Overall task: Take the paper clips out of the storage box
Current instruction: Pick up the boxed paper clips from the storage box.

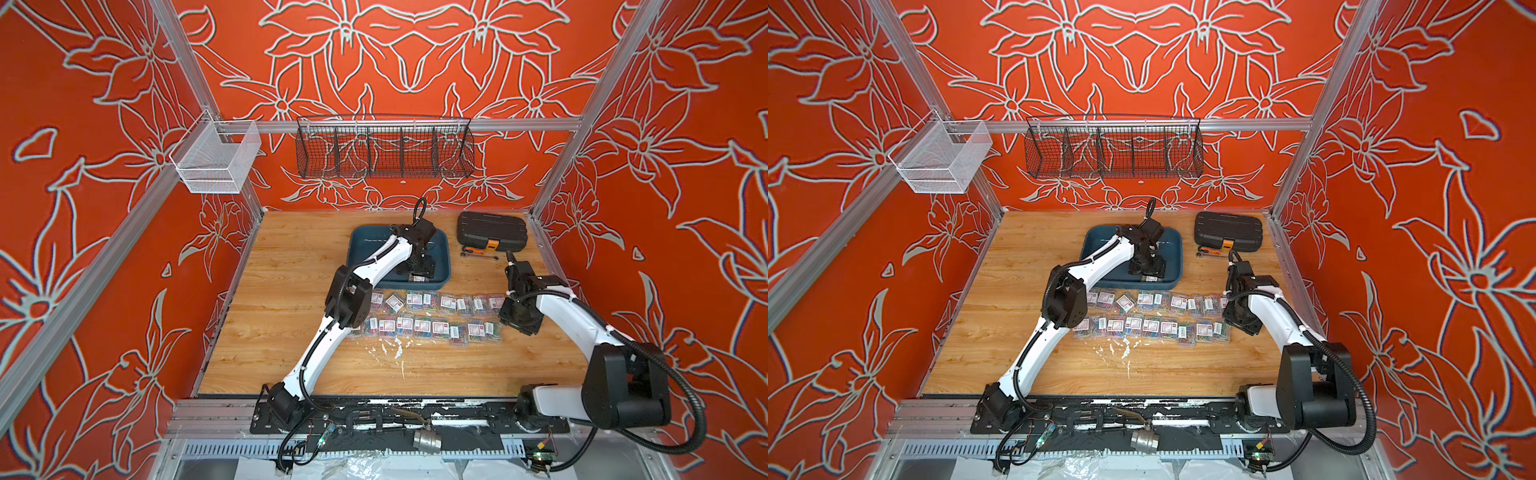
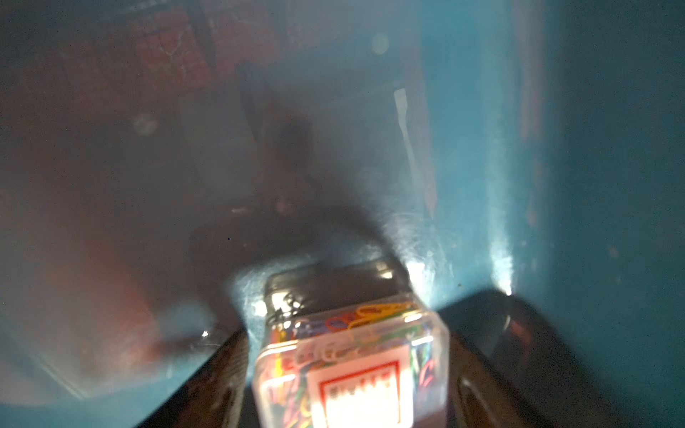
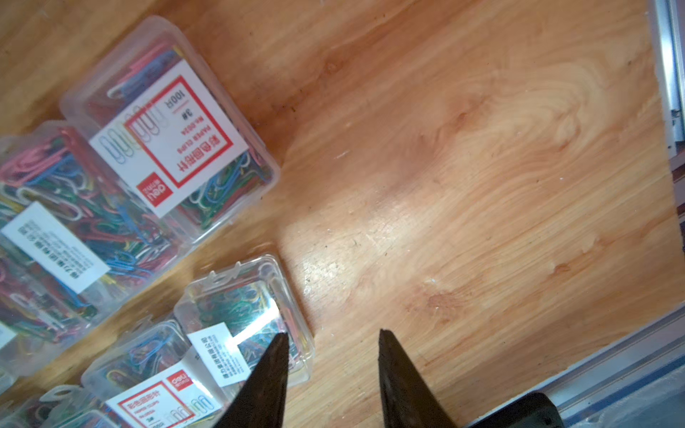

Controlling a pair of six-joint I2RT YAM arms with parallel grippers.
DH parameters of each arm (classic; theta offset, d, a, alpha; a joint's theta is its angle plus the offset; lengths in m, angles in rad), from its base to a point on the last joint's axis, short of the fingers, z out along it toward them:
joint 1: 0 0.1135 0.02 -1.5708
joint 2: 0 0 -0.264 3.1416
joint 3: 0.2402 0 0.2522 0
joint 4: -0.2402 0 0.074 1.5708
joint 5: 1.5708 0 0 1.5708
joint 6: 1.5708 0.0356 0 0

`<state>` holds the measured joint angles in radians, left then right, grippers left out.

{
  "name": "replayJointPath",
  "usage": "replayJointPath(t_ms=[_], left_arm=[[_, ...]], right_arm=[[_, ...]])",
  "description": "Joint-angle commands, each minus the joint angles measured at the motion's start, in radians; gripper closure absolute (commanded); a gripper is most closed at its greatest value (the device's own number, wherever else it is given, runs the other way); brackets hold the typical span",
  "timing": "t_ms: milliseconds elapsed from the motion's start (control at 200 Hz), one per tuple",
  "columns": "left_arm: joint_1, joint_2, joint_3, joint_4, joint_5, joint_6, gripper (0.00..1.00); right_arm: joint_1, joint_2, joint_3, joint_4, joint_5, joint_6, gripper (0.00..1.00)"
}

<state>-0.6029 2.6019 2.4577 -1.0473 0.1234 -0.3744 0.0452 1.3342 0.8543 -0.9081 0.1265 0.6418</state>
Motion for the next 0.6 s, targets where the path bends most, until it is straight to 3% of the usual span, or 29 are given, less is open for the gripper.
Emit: replayJointPath(t_ms=[0,200,475,595], left_arm=[[-0.006,0.009,-0.043,-0.030,-0.017,-0.029,0.26],[-0.013,-0.028,-0.069,-0.043,-0.061,-0.070,0.36],[0.001,-0.074,0.030,-0.135,-0.105,-0.147,0.37],[0.032,-0.157,-0.001,-0.153,-0.091,-0.225,0.39]], right_arm=[[-0.001,-0.010,0.007,-0.025,0.019,0.007,0.58],[-0.001,-0.028,-0.019,-0.012,0.009,0.015,0.58],[-0.001,-0.017,-0.012,0.003,0.005,0.005,0.58],[-0.001,-0.010,-0.001,0.023,0.000,0.005,0.58]])
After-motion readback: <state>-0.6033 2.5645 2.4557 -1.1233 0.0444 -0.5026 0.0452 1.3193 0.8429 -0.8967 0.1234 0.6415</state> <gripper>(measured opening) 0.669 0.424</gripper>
